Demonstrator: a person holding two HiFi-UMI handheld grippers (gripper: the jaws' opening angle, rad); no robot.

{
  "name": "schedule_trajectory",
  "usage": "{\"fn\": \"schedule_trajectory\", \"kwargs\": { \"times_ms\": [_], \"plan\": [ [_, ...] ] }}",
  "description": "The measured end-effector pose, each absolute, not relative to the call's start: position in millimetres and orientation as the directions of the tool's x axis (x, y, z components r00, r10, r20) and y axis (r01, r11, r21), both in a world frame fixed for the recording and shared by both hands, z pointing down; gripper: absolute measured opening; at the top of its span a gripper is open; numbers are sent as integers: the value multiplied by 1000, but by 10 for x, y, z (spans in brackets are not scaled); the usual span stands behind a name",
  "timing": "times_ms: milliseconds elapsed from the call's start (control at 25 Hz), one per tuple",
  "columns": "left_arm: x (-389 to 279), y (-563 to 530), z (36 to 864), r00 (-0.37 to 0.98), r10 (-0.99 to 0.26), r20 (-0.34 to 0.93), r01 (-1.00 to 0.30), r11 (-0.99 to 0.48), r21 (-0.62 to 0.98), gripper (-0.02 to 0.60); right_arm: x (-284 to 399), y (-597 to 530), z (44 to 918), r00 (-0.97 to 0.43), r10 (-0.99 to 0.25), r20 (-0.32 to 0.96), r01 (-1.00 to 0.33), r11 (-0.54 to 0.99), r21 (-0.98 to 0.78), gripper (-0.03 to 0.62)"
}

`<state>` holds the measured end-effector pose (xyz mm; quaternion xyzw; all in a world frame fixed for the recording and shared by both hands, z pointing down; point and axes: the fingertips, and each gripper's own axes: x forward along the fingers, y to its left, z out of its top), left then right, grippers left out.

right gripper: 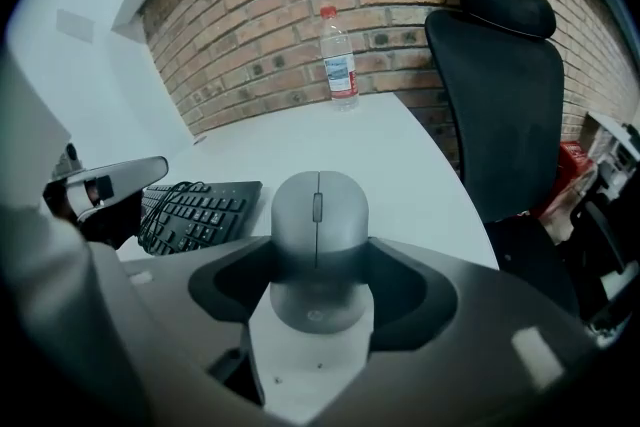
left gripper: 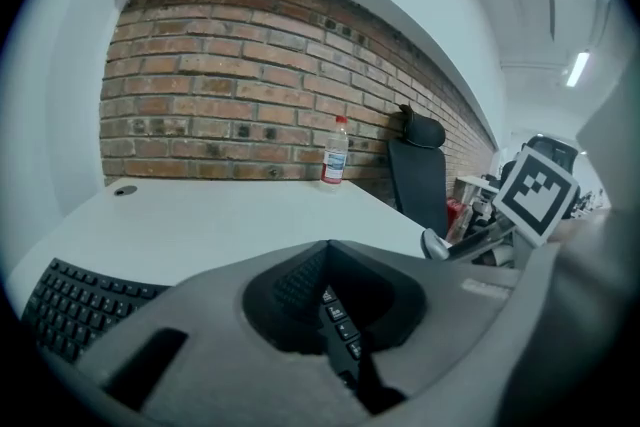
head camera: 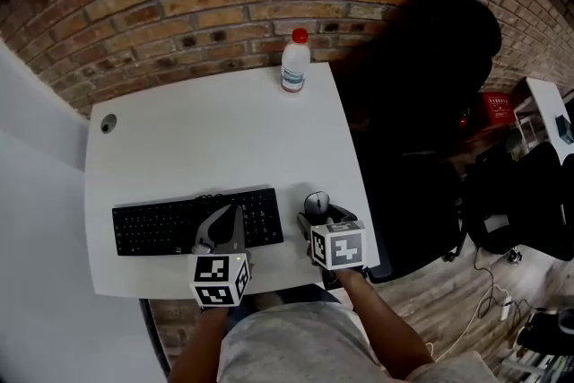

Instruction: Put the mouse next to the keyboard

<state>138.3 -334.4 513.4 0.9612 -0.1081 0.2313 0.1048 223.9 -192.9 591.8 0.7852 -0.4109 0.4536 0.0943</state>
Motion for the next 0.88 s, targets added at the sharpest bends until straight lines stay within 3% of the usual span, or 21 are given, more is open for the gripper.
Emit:
{"fn": "schedule_trajectory", "kwargs": {
  "times_ms": [400,880],
  "plan": [
    [1377,-3533,5099,889,-43,456,-133,-977,168,-6,2333,-2027,5970,320,-441,839,-671,-730,-128,301],
    [1333,-3803,5101,886,-23,463,-118,-977,176,-6,2326,-2083,6068,347,-392,852,-665,-744,-71,304]
  ]
}}
